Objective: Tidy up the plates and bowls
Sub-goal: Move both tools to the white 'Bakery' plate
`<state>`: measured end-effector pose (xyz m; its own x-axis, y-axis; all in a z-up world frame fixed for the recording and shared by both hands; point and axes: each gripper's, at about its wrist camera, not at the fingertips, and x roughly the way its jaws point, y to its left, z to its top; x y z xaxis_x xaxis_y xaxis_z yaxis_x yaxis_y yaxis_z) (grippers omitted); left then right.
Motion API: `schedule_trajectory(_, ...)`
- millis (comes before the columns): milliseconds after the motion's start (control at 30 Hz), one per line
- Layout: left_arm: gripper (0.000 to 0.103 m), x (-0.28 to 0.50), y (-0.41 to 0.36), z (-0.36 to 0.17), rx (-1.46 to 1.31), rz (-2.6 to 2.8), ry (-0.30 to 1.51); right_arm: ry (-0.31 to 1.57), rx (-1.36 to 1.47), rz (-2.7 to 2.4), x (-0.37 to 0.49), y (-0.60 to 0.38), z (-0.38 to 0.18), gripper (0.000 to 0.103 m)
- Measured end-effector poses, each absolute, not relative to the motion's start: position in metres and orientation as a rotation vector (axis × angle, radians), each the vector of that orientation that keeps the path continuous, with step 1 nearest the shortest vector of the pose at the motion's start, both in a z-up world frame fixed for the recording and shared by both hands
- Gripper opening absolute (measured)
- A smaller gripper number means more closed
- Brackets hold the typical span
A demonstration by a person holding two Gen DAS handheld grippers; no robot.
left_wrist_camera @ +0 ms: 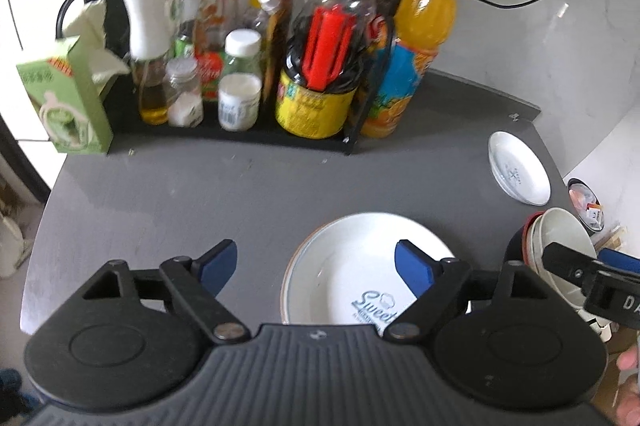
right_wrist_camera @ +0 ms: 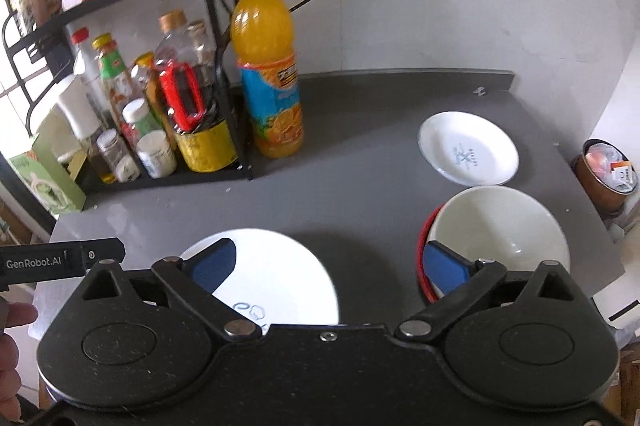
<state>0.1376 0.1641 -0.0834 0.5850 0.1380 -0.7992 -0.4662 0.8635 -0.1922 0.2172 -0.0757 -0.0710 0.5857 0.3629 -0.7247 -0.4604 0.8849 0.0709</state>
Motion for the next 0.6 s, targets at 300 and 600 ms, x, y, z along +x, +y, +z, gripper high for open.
schedule_trajectory(300,0.085,0.171,0.132,-0.081,-0.369,0.285,0.867,0.805,-0.052,0.431,0.244,-0.125,-0.064,0.101)
schedule_trajectory(600,0.089,0.222,0.090,-0.077,-0.342,0.262,0.856,0.805,0.012,0.373,0.296,-0.182,-0.072,0.101)
